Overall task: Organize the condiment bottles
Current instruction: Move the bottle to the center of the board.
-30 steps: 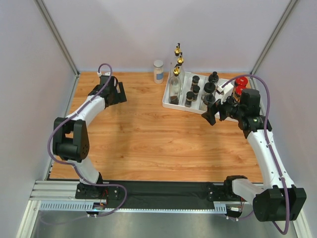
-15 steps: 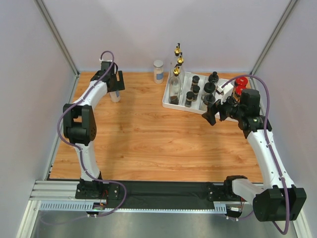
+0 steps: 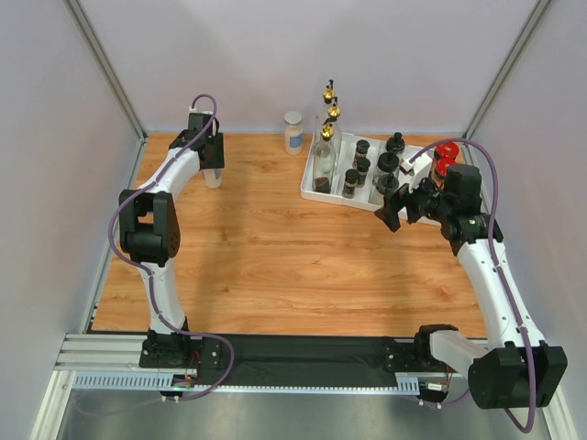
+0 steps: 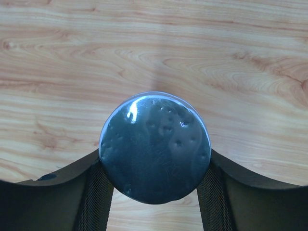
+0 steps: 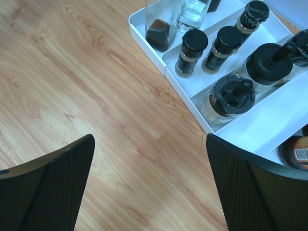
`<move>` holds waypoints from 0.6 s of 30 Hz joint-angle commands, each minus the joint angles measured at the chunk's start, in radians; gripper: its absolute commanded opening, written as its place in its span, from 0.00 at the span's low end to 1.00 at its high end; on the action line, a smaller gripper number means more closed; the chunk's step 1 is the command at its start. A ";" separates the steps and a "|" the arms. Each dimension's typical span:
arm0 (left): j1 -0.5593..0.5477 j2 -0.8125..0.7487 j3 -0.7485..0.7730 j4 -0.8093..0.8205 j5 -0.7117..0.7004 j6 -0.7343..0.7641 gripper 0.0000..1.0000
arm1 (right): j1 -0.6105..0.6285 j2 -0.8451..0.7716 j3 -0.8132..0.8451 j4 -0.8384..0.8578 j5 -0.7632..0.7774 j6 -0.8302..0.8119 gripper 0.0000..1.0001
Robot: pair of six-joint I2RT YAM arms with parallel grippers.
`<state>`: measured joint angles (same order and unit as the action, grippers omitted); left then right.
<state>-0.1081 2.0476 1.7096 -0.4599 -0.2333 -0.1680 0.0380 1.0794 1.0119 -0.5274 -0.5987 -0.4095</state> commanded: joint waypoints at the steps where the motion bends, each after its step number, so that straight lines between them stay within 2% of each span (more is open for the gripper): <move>1: 0.008 -0.018 0.015 0.064 0.009 0.088 0.42 | -0.001 0.002 0.014 0.009 0.010 -0.015 1.00; 2: 0.008 -0.032 0.006 0.075 0.018 0.099 0.34 | -0.001 0.002 0.013 0.012 0.011 -0.015 1.00; 5: 0.007 -0.064 -0.047 0.122 0.083 0.128 0.25 | -0.003 0.004 0.013 0.009 0.014 -0.018 1.00; 8: 0.005 -0.148 -0.142 0.229 0.181 0.134 0.23 | -0.003 0.004 0.013 0.009 0.014 -0.018 1.00; 12: -0.008 -0.211 -0.249 0.288 0.296 0.134 0.20 | -0.003 0.004 0.013 0.009 0.014 -0.018 1.00; 18: -0.015 -0.293 -0.366 0.346 0.396 0.128 0.19 | -0.003 0.007 0.013 0.010 0.016 -0.018 1.00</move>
<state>-0.1181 1.8473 1.3804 -0.2352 0.0437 -0.0509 0.0380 1.0840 1.0119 -0.5346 -0.5903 -0.4129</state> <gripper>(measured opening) 0.664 0.998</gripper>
